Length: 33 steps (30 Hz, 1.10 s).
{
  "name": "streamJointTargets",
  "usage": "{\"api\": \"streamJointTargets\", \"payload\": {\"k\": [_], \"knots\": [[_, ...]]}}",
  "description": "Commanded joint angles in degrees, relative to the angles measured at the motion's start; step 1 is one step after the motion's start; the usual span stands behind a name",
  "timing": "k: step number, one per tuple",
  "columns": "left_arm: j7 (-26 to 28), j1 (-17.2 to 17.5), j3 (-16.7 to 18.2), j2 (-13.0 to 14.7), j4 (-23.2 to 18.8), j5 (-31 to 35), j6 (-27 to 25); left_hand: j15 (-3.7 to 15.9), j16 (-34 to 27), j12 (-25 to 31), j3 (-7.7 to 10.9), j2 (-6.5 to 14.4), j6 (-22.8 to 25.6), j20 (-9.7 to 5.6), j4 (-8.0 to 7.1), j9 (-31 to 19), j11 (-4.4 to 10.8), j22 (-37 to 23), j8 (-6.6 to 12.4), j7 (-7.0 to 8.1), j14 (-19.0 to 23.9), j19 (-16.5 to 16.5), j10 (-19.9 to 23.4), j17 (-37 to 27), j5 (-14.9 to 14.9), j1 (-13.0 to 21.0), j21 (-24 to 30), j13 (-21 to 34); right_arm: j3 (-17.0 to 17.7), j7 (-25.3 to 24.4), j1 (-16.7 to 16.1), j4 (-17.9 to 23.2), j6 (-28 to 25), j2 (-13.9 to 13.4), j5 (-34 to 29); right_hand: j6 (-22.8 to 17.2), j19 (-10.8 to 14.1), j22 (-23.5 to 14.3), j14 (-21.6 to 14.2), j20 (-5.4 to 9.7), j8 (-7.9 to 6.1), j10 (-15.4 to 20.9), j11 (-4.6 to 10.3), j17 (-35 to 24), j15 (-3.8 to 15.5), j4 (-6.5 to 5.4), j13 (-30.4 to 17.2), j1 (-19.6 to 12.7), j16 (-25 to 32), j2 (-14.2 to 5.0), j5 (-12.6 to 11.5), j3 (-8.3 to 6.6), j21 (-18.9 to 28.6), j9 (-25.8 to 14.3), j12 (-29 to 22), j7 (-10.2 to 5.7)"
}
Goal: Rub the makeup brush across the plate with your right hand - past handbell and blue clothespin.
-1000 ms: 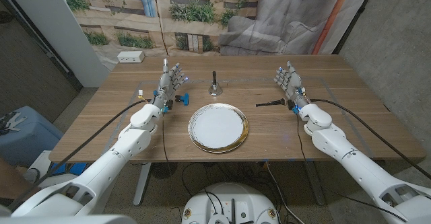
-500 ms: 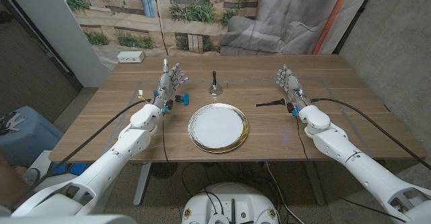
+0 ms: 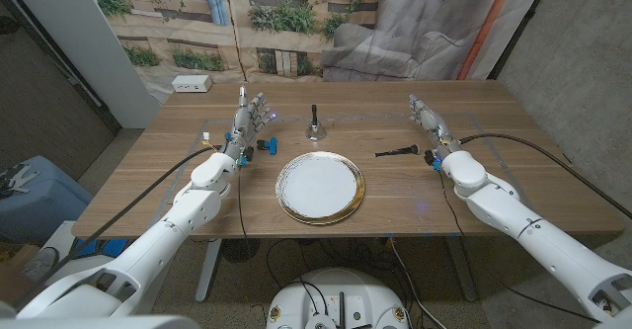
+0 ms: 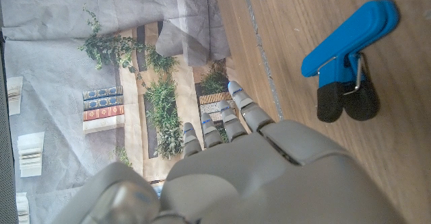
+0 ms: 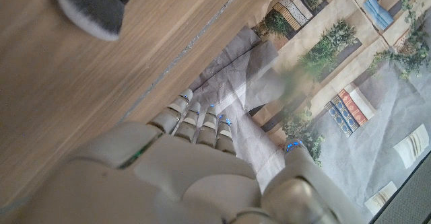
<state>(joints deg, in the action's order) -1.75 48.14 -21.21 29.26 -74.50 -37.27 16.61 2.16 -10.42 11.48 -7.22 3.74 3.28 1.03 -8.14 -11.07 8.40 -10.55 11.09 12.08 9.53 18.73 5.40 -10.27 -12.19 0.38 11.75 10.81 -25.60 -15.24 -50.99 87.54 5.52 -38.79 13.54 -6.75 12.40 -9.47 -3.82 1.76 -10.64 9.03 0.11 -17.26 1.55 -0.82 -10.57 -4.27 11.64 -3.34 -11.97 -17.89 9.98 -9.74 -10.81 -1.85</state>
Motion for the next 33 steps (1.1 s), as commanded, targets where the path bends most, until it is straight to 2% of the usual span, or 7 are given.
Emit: {"api": "streamJointTargets", "payload": {"k": [1, 6, 9, 17, 20, 23, 33], "knots": [[-0.1, 0.0, 0.0, 0.0, 0.0, 0.0, 0.0, 0.76, -0.2, 0.4, -0.08, 0.8, 0.0, 0.07, -0.4, -0.1, 0.55, -0.2, 0.21, 0.57, 0.4, 0.4, -0.1, -0.1, -0.2, -0.1, 0.3, 0.1, -1.7, -0.8, 0.2, 5.5, -5.6, -5.9, -9.4, 0.0, 0.0, -0.1, -0.1, 0.04, 0.0, 0.3, 0.38, 0.2, 0.19, 0.97, -0.1, -0.8, -0.2, -0.2, -0.4, -0.4, 0.4, -0.3, -0.2, -0.61], [-0.1, 0.0, 0.0, 0.0, 0.0, 0.0, 0.0, 0.78, -0.2, 0.4, -0.08, 0.8, 0.0, 0.07, -0.4, -0.1, 0.62, -0.2, 0.21, 0.57, 0.4, 0.4, 0.0, -0.1, -0.2, -0.1, 0.2, 0.1, -2.3, -0.5, 0.3, 8.8, -9.2, -8.7, -13.8, 0.2, -0.3, -0.1, 0.1, -0.25, 0.02, 0.6, 0.84, 0.6, 0.09, 1.75, -0.1, -1.6, -0.3, -0.26, -0.3, -0.76, 0.4, -0.3, -0.3, -0.95], [-0.1, 0.0, 0.0, 0.0, 0.0, 0.0, 0.0, 0.77, -0.2, 0.4, -0.08, 0.8, -0.1, 0.06, -0.4, -0.1, 0.66, -0.2, 0.2, 0.57, 0.4, 0.4, 0.0, -0.1, -0.2, -0.1, 0.2, 0.1, -3.2, 0.7, 0.8, 10.6, -11.9, -10.6, -17.1, 1.0, -0.6, -0.1, 0.5, -0.47, 0.17, 0.7, 1.28, 1.2, -0.13, 3.09, -0.1, -3.0, -0.4, -0.34, -0.1, -1.37, 0.4, -0.4, -0.3, -2.55], [-0.1, 0.0, 0.0, 0.0, 0.0, 0.0, 0.0, 0.77, -0.2, 0.4, -0.08, 0.8, -0.1, 0.05, -0.4, -0.1, 0.58, -0.2, 0.19, 0.57, 0.4, 0.4, 0.0, -0.1, -0.2, -0.1, 0.2, 0.1, -5.5, 3.5, 2.3, 12.8, -15.5, -13.2, -23.9, 2.9, -1.6, -0.1, 1.5, -0.54, 0.43, 0.3, 2.2, 2.0, -0.1, 5.32, -0.2, -5.1, -0.6, -0.04, 0.4, -2.14, 0.2, -0.5, -0.1, -3.48], [-0.1, 0.0, 0.0, 0.0, 0.0, 0.0, 0.0, 0.76, -0.2, 0.4, -0.08, 0.8, -0.1, 0.05, -0.4, -0.1, 0.58, -0.2, 0.19, 0.57, 0.4, 0.4, -0.1, -0.1, -0.2, -0.1, 0.2, 0.1, -6.7, 6.0, 3.2, 14.7, -19.1, -14.3, -27.1, 4.1, -2.5, -0.1, 2.7, -2.89, 0.29, -0.5, 2.99, 2.7, -2.02, 7.42, -0.3, -7.0, -0.6, 0.32, 1.0, -2.76, 0.3, -0.5, 0.1, -4.48], [-0.1, 0.0, 0.0, 0.0, 0.0, 0.0, 0.0, 0.77, -0.2, 0.4, -0.08, 0.8, -0.1, 0.07, -0.4, -0.1, 0.52, -0.2, 0.2, 0.57, 0.4, 0.4, 0.0, -0.1, -0.2, -0.1, 0.2, 0.1, -7.4, 6.6, 3.5, 15.5, -20.3, -14.7, -29.5, 4.8, -2.8, -0.1, 3.4, -4.36, 0.37, -0.9, 3.02, 2.8, -2.44, 7.89, -0.3, -7.3, -0.6, 0.5, 1.2, -2.76, 0.3, -0.6, 0.1, -5.27], [-0.1, 0.0, 0.0, 0.0, 0.0, 0.0, -0.1, 0.77, -0.2, 0.4, -0.08, 0.8, -0.1, 0.06, -0.4, -0.1, 0.58, -0.2, 0.2, 0.57, 0.4, 0.4, 0.0, -0.1, -0.2, -0.1, 0.2, 0.1, -10.5, 13.5, 5.1, 20.4, -28.2, -16.7, -37.9, 7.7, -3.9, -0.2, 5.2, -5.85, 0.47, -1.8, 3.57, 3.2, -3.86, 9.93, -0.5, -9.3, -0.6, 1.7, 1.6, -3.12, 0.4, -0.7, 0.1, -7.02]]}}
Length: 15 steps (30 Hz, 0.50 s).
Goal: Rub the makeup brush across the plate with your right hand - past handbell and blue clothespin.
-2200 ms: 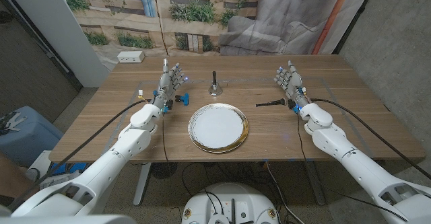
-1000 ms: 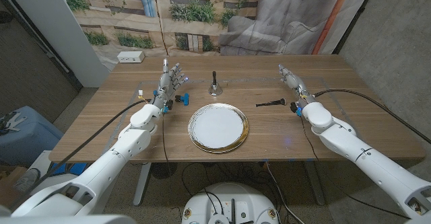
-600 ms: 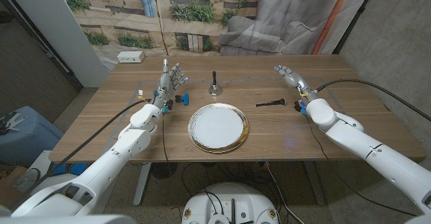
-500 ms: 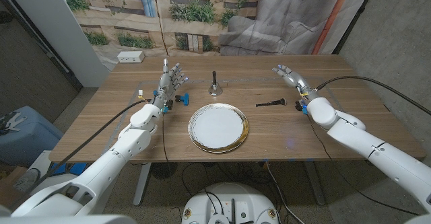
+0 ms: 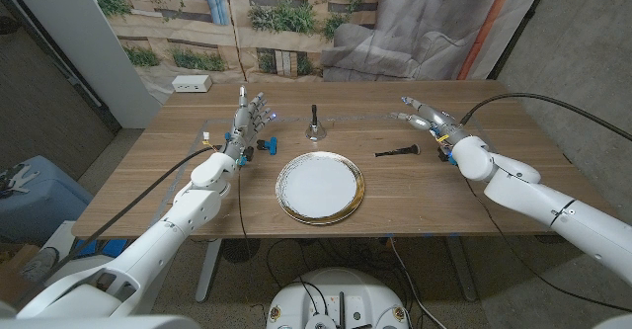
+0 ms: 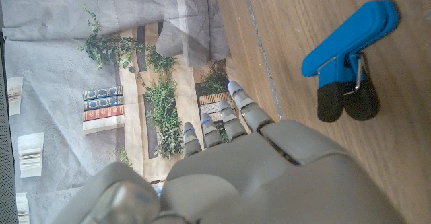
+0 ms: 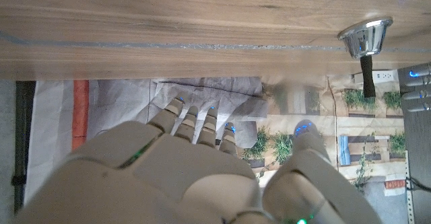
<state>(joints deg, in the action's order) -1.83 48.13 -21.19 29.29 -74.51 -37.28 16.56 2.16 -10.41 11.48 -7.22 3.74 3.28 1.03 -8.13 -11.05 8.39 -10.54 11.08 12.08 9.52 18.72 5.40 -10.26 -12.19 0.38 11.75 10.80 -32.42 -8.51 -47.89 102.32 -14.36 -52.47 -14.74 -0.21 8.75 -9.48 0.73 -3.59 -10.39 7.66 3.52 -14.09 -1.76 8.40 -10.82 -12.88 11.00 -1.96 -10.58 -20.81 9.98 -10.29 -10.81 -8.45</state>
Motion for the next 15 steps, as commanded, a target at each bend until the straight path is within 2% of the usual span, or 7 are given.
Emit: {"api": "streamJointTargets", "payload": {"k": [1, 9, 15], "knots": [[0.0, 0.0, 0.0, 0.0, 0.0, 0.0, 0.0, 0.78, -0.2, 0.4, -0.08, 0.8, -0.1, 0.07, -0.4, -0.1, 0.61, -0.3, 0.2, 0.57, 0.4, 0.4, 0.0, -0.1, -0.2, -0.1, 0.2, 0.1, -4.0, 7.7, 2.3, 6.0, -8.8, -3.2, -10.3, 1.5, -0.4, -0.2, 0.8, -0.63, 0.24, -0.5, 0.17, 0.0, -0.52, 0.82, -0.2, -0.8, 0.1, 0.41, 0.2, -0.22, 0.4, -0.2, 0.1, -0.44], [0.0, 0.0, 0.0, 0.0, 0.0, 0.0, 0.0, 0.74, -0.2, 0.4, -0.08, 0.8, -0.1, 0.06, -0.41, -0.1, 0.57, -0.3, 0.2, 0.58, 0.4, 0.4, 0.0, -0.1, -0.2, -0.1, 0.2, 0.1, -6.0, 14.9, 4.1, 8.2, -10.6, -4.8, -15.0, 1.8, -0.9, -0.2, 1.5, -0.91, -0.12, -0.8, 0.23, 0.2, -0.98, 1.49, -0.3, -2.0, 0.1, 0.81, 0.2, -0.54, 0.3, -0.2, 0.1, -0.6], [0.0, 0.0, 0.0, 0.0, 0.0, 0.0, 0.0, 0.76, -0.2, 0.4, -0.08, 0.8, -0.1, 0.05, -0.4, -0.1, 0.59, -0.3, 0.18, 0.58, 0.4, 0.4, 0.0, -0.1, -0.2, -0.1, 0.3, 0.1, -7.1, 20.5, 5.7, 9.1, -11.8, -5.1, -17.7, 2.7, -1.2, -0.2, 1.7, -1.18, -0.26, -0.8, 0.12, 0.3, -1.25, 1.99, -0.4, -3.7, 0.3, 0.88, 0.0, -1.18, 0.4, -0.3, 0.0, -0.35]]}}
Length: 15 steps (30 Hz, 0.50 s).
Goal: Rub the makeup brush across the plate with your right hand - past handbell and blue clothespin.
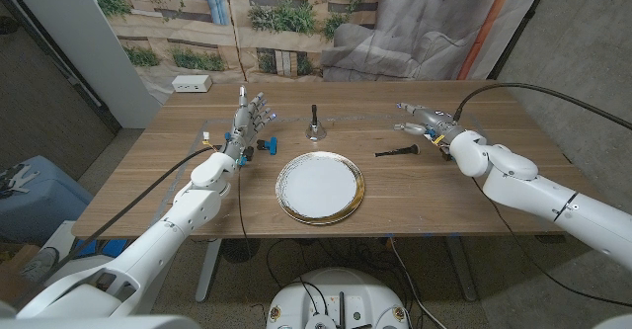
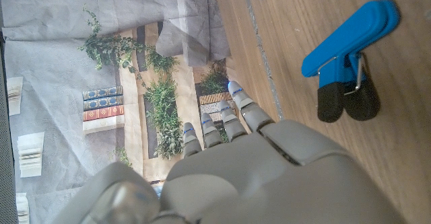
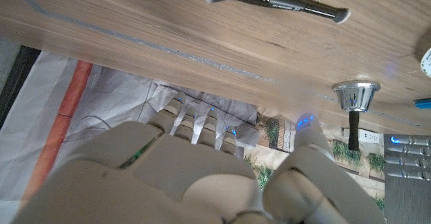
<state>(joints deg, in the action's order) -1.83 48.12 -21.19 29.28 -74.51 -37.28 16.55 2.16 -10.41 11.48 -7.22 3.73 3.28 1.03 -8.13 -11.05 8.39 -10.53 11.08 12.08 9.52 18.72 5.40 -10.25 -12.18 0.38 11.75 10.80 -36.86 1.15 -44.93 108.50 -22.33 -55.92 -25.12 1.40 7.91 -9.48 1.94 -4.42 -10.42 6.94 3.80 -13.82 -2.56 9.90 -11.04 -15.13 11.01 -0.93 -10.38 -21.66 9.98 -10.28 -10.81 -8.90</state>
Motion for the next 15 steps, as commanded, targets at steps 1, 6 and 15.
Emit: {"api": "streamJointTargets", "payload": {"k": [1, 6, 15], "knots": [[0.0, 0.0, 0.0, 0.0, 0.0, 0.0, 0.0, 0.75, -0.2, 0.4, -0.08, 0.8, -0.1, 0.05, -0.41, -0.1, 0.65, -0.3, 0.18, 0.58, 0.4, 0.4, 0.0, -0.1, -0.2, -0.1, 0.3, 0.2, -2.8, 11.5, 2.8, 3.1, -3.7, -1.8, -7.8, 1.1, -0.4, -0.2, 0.4, -0.4, -0.29, -0.1, -0.29, 0.1, -0.47, 0.55, -0.2, -1.8, 0.3, -0.16, -0.3, -0.46, 0.4, -0.3, 0.0, 0.16], [0.0, 0.0, 0.0, 0.0, 0.0, 0.0, 0.0, 0.81, -0.2, 0.4, -0.08, 0.8, -0.1, 0.05, -0.41, -0.1, 0.63, -0.3, 0.19, 0.58, 0.4, 0.4, -0.1, -0.1, -0.2, -0.1, 0.2, 0.2, -3.3, 15.3, 3.7, 3.7, -3.9, -1.7, -9.4, 1.4, -0.4, -0.2, 0.1, -0.7, -0.52, 0.0, -0.51, 0.2, -0.72, 0.77, -0.2, -3.2, 0.6, -0.11, -0.6, -1.01, 0.5, -0.4, -0.2, 0.6], [0.0, 0.0, 0.0, 0.0, 0.0, 0.0, 0.0, 0.74, -0.2, 0.4, -0.08, 0.8, -0.1, 0.07, -0.41, -0.1, 0.69, -0.3, 0.2, 0.58, 0.4, 0.3, -0.1, -0.1, -0.2, -0.1, 0.2, 0.1, -6.1, 23.4, 7.2, 3.6, -5.2, 0.2, -15.3, 0.8, 0.3, -0.1, -0.1, -0.7, -1.25, 0.6, -0.67, 0.4, -1.08, 1.01, -0.3, -6.2, 0.9, -0.22, -1.3, -2.33, 0.8, -0.5, -0.5, 0.28]]}}
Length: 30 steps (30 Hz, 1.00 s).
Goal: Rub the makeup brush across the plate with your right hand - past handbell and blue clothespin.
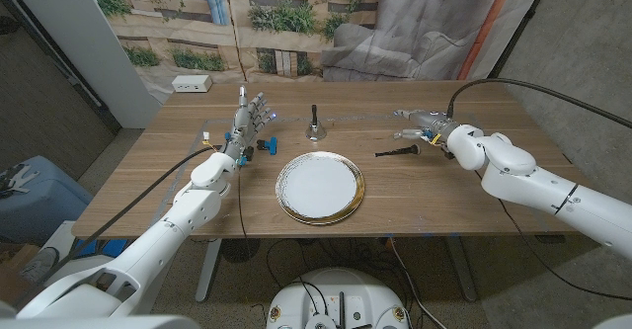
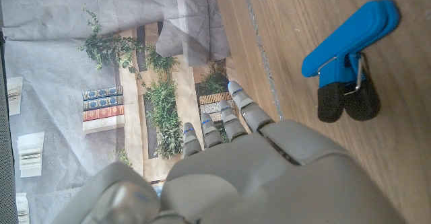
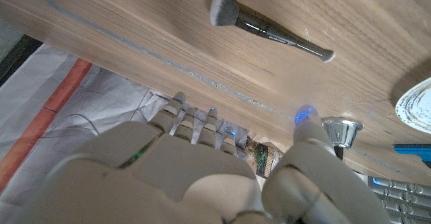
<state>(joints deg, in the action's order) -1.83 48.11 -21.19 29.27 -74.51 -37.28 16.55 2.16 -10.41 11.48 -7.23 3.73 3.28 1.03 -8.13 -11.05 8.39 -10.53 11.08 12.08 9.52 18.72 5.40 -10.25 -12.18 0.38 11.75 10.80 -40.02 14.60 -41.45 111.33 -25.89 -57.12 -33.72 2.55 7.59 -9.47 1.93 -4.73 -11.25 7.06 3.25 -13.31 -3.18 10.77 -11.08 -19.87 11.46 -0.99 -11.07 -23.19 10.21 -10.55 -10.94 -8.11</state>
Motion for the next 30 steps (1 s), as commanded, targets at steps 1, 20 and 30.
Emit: {"api": "streamJointTargets", "payload": {"k": [1, 20, 30], "knots": [[0.0, 0.0, 0.0, 0.0, 0.0, 0.0, 0.0, 0.76, -0.2, 0.4, -0.08, 0.8, -0.1, 0.06, -0.41, -0.1, 0.68, -0.3, 0.2, 0.58, 0.4, 0.4, -0.1, -0.1, -0.2, -0.1, 0.2, 0.2, -3.4, 11.1, 4.2, 0.7, -1.6, 1.6, -7.4, -0.3, 0.8, -0.1, -0.2, -0.36, -0.5, 0.5, -0.1, -0.1, -0.37, 0.19, -0.3, -2.2, 0.5, -0.17, -0.8, -1.15, 0.6, -0.2, -0.4, -0.46], [0.0, 0.0, 0.0, 0.0, 0.0, 0.0, 0.0, 0.74, -0.2, 0.4, -0.09, 0.8, -0.1, 0.1, -0.41, -0.1, 0.59, -0.3, 0.21, 0.58, 0.4, 0.4, 0.0, -0.1, -0.2, -0.1, 0.2, 0.1, -5.1, 20.1, 6.7, -1.4, 2.0, 3.1, -16.2, -2.1, 2.4, -0.2, -1.4, -0.39, -1.85, 2.3, 0.17, 0.4, -0.18, 0.29, -0.5, -8.7, 1.1, 2.67, -0.8, -2.92, 0.7, -0.4, -0.9, -0.61], [0.0, 0.0, 0.0, 0.0, 0.0, 0.0, 0.0, 0.76, -0.2, 0.4, -0.09, 0.8, -0.1, 0.07, -0.41, -0.1, 0.58, -0.3, 0.2, 0.58, 0.4, 0.4, 0.0, -0.1, -0.2, -0.1, 0.2, 0.1, -5.5, 22.3, 6.4, -2.8, 2.7, 4.3, -20.7, -3.9, 3.5, -0.2, -3.5, -0.96, -2.71, 4.4, 0.5, 0.5, 0.77, 0.12, -0.6, -11.4, 1.9, 5.08, 0.0, -2.99, 1.0, -0.5, -1.4, -1.15]]}}
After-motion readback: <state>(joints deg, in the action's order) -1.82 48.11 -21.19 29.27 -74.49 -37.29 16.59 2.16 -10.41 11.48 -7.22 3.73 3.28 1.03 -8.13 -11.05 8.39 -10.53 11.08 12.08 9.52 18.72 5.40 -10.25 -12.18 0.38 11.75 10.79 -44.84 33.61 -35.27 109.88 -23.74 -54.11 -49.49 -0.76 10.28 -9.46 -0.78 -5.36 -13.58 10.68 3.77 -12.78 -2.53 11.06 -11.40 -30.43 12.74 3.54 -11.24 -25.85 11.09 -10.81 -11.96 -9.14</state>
